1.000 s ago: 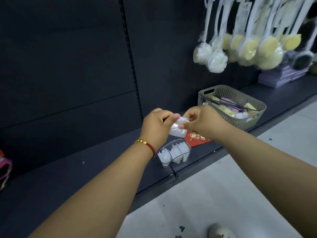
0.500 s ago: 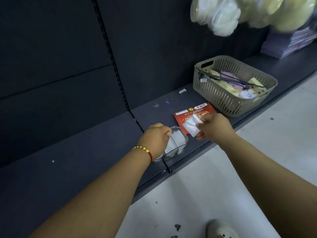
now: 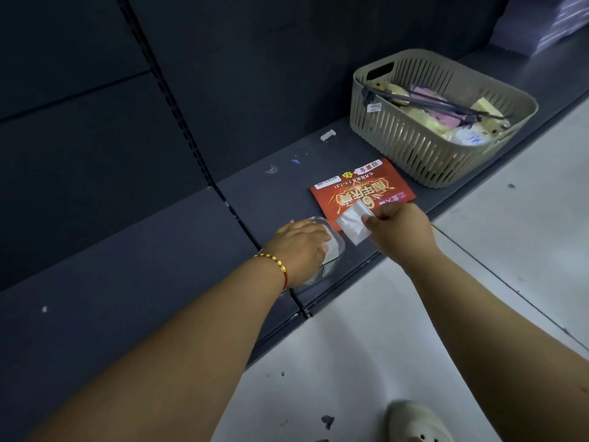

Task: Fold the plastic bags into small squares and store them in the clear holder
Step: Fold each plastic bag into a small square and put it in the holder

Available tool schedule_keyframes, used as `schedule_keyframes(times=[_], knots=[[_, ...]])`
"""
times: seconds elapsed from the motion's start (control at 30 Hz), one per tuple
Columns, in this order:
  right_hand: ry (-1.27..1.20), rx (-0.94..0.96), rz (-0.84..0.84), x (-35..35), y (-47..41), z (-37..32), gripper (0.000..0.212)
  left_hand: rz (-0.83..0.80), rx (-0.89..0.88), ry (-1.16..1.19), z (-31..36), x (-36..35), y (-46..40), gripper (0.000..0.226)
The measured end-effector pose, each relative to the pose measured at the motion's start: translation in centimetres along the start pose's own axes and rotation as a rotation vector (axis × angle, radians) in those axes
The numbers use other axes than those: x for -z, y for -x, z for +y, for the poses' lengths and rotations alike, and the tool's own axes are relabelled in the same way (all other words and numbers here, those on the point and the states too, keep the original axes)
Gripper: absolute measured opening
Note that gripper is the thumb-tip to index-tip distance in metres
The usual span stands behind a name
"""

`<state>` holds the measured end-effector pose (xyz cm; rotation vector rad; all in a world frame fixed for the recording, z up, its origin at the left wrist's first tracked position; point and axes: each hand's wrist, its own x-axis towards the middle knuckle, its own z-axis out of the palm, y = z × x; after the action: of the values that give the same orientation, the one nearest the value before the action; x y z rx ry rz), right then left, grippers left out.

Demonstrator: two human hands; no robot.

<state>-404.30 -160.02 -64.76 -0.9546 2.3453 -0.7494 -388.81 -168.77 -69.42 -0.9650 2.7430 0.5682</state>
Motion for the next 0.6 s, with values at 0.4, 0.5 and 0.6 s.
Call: schedule_keyframes(times=[0.4, 0.5, 0.6], knots=[[-0.009, 0.027, -0.016, -2.0, -0.6, 0.6, 0.023, 0.020, -0.043, -0.087, -1.0, -0.3, 0.2, 0.044], [0.009, 0.037, -0.021, -2.4, -0.6, 0.7, 0.020, -0.016, -0.051, -0.144, -0.8, -0.2, 0.1, 0.046], [0.015, 0.060, -0.023, -2.9, -0.4, 0.5, 0.021, -0.041, -0.057, -0.189, -0.7, -0.2, 0.2, 0.049]])
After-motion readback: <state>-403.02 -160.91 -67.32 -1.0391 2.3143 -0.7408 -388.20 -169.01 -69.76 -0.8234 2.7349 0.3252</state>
